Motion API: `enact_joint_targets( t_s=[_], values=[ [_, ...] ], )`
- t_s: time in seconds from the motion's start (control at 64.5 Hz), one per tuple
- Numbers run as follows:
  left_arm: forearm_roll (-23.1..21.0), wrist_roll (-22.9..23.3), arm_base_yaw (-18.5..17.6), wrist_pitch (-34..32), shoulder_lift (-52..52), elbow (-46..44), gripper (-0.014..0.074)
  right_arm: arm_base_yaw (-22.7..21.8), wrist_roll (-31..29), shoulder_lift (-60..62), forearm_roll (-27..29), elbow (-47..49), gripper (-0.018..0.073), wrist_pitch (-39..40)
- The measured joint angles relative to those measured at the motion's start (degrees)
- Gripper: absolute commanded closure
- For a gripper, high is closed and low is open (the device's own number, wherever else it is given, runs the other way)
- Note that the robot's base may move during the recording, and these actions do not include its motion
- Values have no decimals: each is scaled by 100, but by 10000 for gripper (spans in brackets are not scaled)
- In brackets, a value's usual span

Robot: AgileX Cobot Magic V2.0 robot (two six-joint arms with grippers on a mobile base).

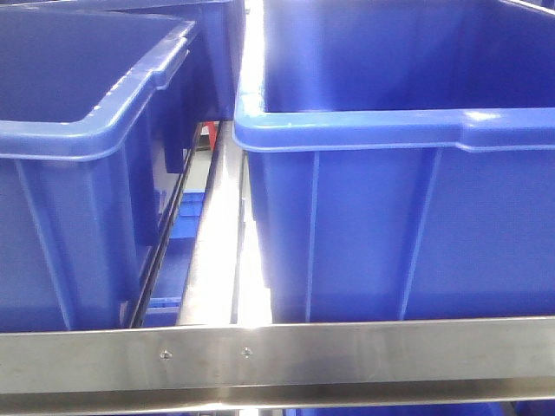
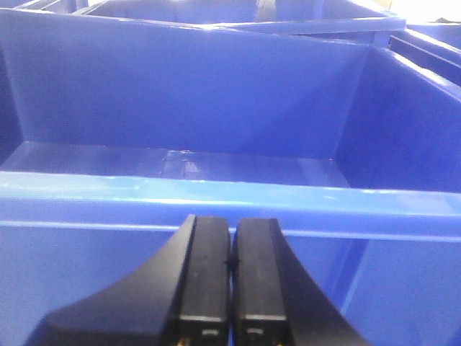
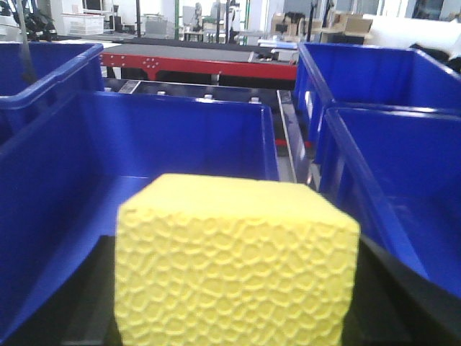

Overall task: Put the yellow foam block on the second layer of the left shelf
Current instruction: 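Extend the right gripper with the cube into a blue bin, then open the right gripper to release the cube into the bin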

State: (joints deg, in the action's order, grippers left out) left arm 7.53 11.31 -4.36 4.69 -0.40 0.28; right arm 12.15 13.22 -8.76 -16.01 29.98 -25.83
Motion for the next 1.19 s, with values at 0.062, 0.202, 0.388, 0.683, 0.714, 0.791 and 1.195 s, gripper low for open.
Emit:
enact_joint_targets(
  t_s=[0.062, 0.202, 0.388, 0.683, 0.714, 0.791, 1.195],
  values=[
    [0, 0, 0, 0, 0, 0, 460, 0, 0, -350, 162, 290, 251, -111],
    [0, 0, 0, 0, 0, 0, 460, 0, -84, -1508, 284, 1102, 251, -325],
    [0, 0, 0, 0, 0, 0, 460, 273, -270, -3229, 306, 2056, 251, -695],
    [0, 0, 0, 0, 0, 0, 460, 1042, -333, -5449, 378, 2802, 251, -760],
    [0, 0, 0, 0, 0, 0, 460, 1054, -333, -5651, 396, 2861, 251, -760],
    [0, 0, 0, 0, 0, 0, 460, 1066, -333, -6180, 435, 2984, 251, -760],
    [0, 0, 0, 0, 0, 0, 460, 1066, -333, -8186, 543, 3551, 251, -611]
  ],
)
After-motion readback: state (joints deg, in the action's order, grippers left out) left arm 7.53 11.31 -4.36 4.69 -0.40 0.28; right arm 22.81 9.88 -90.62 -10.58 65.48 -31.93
